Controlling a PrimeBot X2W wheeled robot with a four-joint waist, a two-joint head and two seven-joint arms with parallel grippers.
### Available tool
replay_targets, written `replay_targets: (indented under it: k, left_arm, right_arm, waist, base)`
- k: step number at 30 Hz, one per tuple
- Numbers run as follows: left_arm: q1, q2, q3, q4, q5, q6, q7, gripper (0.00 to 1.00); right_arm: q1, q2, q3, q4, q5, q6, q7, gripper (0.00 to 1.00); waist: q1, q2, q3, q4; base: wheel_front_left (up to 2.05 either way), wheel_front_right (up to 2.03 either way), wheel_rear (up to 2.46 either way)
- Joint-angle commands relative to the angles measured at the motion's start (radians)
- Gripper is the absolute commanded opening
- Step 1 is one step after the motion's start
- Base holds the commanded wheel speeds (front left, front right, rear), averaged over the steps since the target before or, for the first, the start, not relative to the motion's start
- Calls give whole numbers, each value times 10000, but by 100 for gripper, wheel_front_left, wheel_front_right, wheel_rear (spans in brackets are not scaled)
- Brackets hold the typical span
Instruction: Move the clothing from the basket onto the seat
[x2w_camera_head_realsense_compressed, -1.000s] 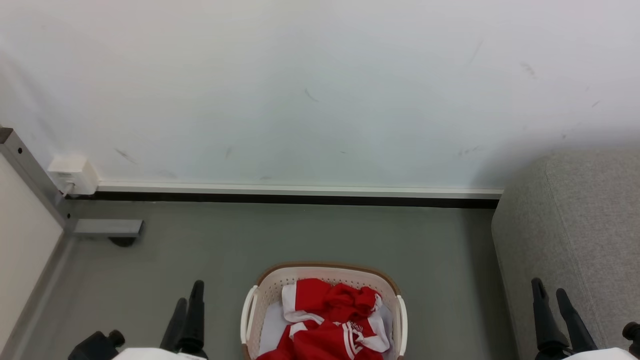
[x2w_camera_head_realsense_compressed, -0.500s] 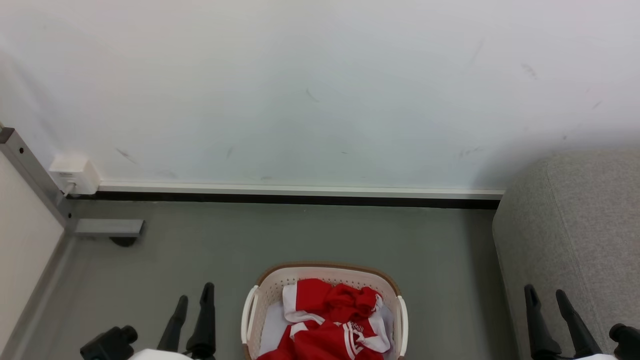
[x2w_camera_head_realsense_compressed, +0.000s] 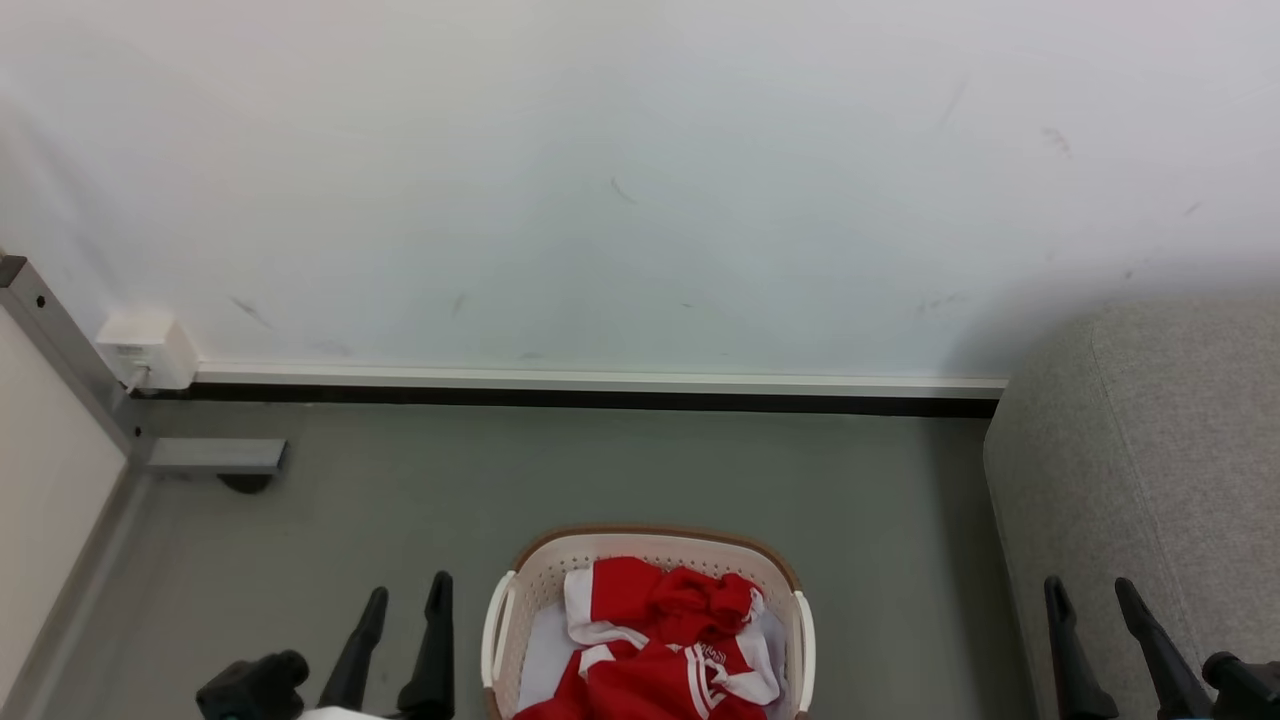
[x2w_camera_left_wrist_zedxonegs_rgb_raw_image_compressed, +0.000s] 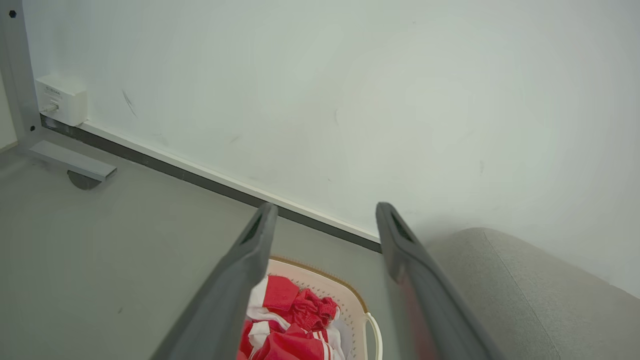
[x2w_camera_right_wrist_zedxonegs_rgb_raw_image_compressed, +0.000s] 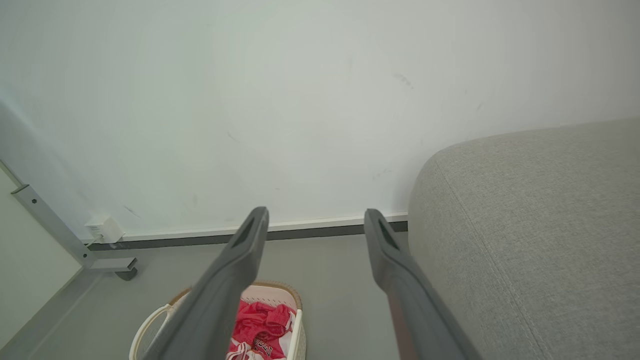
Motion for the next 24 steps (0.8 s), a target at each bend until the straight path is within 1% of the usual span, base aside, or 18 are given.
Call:
replay_targets:
  k: [1, 9, 15, 24]
  left_arm:
    - [46, 71, -21, -138, 312, 38, -106, 100]
    - [105, 78, -91, -145, 1178, 62, -307, 100]
    - [189, 82, -90, -91, 1732, 64, -434, 100]
    - [290, 89, -28, 170, 2265, 13, -634, 100]
  right_arm:
    - [52, -72, -15, -123, -258, -12, -105, 100]
    - [155, -94, -97, -122, -956, -13, -306, 100]
    - [217, -6, -166, -121, -1251, -14, -436, 100]
    - [311, 57, -365, -20, -1593, -16, -637, 100]
  waist:
    - [0, 0, 2, -5]
    - [0, 0, 11, -1]
    - [0, 0, 9, -4]
    - [0, 0, -12, 5]
  base:
    - [0, 0, 0]
    - [0, 0, 0]
    - [0, 0, 0]
    - [0, 0, 0]
